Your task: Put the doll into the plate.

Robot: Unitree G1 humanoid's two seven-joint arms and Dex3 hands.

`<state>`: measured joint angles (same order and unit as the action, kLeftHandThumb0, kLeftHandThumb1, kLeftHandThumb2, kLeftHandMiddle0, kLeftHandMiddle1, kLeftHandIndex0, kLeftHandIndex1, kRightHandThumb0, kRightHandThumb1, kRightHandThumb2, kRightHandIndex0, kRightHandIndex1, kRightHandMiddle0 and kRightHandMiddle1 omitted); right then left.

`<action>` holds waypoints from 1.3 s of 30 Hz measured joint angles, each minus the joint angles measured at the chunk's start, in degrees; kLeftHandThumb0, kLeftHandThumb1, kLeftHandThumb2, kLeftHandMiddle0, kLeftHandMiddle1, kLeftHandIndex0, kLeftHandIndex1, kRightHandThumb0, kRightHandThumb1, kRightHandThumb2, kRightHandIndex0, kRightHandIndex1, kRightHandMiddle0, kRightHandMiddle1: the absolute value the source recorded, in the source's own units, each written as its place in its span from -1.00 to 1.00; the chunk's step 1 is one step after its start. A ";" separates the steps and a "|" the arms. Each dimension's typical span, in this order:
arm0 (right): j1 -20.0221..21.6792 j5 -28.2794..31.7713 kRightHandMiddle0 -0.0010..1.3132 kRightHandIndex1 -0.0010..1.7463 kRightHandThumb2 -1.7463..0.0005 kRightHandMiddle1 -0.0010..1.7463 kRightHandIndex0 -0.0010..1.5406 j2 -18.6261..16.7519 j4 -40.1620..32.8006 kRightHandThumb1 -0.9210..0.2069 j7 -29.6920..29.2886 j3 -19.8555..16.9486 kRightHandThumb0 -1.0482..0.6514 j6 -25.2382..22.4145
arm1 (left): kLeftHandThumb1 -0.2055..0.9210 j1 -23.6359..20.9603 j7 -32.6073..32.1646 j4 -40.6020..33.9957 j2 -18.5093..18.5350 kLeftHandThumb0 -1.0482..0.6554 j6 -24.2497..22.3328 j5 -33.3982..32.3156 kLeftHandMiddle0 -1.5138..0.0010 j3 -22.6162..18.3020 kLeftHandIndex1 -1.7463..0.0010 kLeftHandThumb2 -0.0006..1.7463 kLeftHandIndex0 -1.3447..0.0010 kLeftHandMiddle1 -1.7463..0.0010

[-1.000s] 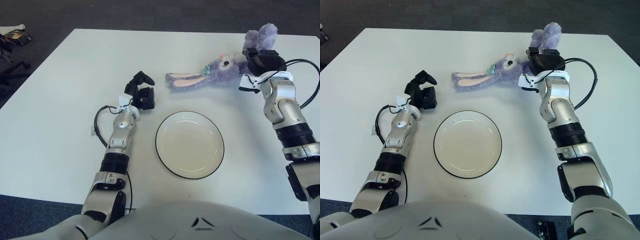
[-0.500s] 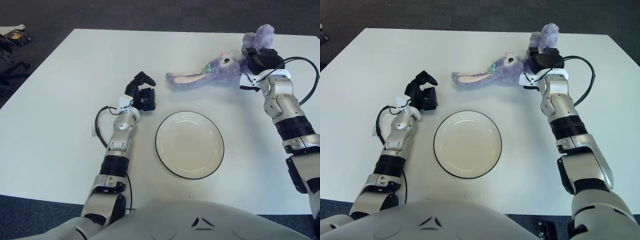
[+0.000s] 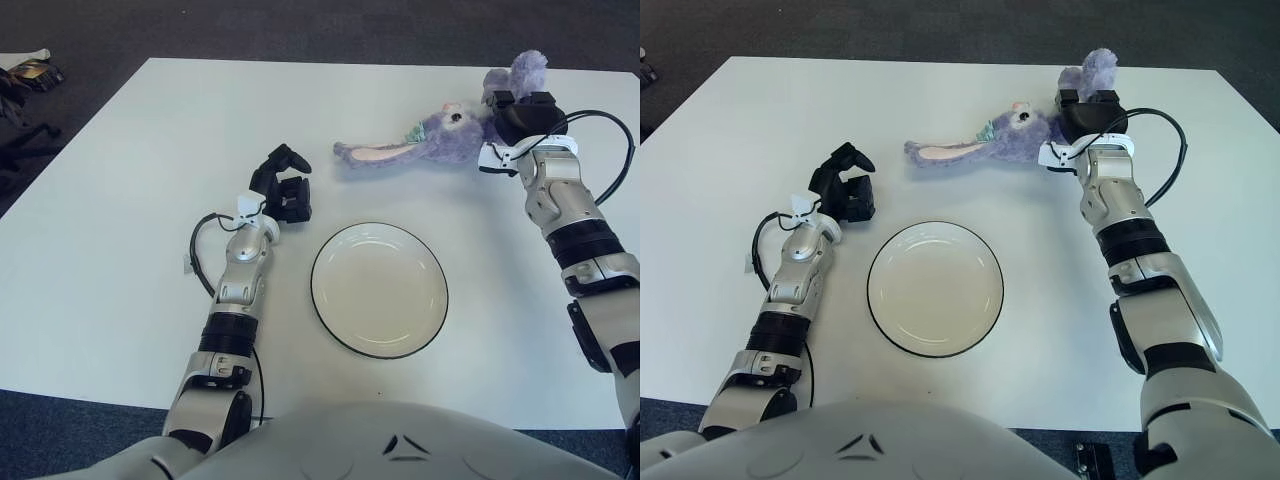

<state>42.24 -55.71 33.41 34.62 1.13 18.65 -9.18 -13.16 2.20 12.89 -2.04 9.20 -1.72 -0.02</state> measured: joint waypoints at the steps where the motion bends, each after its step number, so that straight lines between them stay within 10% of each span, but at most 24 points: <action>1: 0.26 0.21 -1.00 -0.35 -0.08 -0.21 -0.91 -0.17 0.58 0.20 -0.46 0.11 -0.38 0.04 | -0.12 0.00 0.01 0.00 0.00 -0.33 0.00 -0.01 -0.59 0.00 -1.00 0.54 0.07 -1.00; 39: -0.81 0.30 -1.00 -0.71 -0.32 -0.07 -0.76 -0.73 -9.17 0.47 -5.87 2.58 -0.02 -7.58 | -0.11 -0.41 0.00 1.13 -0.02 -0.33 -0.28 0.28 -0.57 0.01 -1.00 0.53 0.07 -1.00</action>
<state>41.43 -55.41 32.68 25.46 -4.74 21.23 -16.76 -13.57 2.20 14.02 -2.05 8.92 -1.45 0.00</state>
